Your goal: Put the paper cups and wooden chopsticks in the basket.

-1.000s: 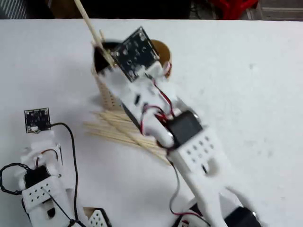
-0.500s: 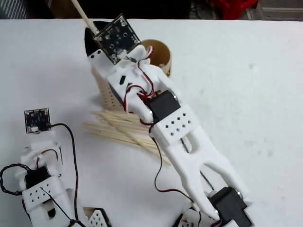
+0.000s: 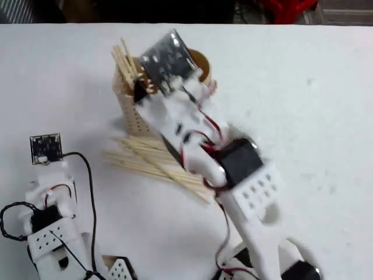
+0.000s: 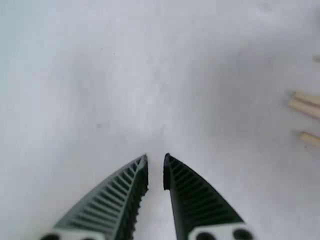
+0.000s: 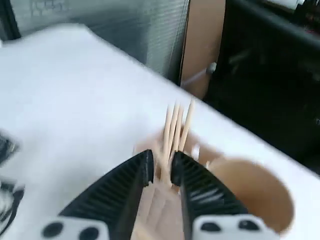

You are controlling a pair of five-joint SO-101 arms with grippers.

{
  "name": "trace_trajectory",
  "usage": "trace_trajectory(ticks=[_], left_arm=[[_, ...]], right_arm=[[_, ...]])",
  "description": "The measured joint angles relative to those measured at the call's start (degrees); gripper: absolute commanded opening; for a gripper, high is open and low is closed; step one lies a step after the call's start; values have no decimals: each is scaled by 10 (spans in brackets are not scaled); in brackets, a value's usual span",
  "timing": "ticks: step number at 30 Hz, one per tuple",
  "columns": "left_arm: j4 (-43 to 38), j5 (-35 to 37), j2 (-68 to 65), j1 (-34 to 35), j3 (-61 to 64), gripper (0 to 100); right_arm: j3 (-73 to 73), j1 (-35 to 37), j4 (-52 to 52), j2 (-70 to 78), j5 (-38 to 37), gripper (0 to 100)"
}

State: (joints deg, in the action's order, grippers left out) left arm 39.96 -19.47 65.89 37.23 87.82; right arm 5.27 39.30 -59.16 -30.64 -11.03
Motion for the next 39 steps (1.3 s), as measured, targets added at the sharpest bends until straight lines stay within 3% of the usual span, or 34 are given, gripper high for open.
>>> trace_trajectory(ticks=[4,8,13,20,27,34,39], left_arm=[[0,0,0,0,0,76],[0,0,0,0,0,76],[0,0,0,0,0,76],[0,0,0,0,0,76],[0,0,0,0,0,76],[0,0,0,0,0,76],[0,0,0,0,0,76]], right_arm=[[45,27,-115,-11,-53,53],[141,55,-145,21,-114,70],[280,55,-62,102,-136,173],[338,56,73,212,-134,159],[326,57,112,302,-117,157],[301,48,117,338,-114,19],[298,26,114,338,-113,17]])
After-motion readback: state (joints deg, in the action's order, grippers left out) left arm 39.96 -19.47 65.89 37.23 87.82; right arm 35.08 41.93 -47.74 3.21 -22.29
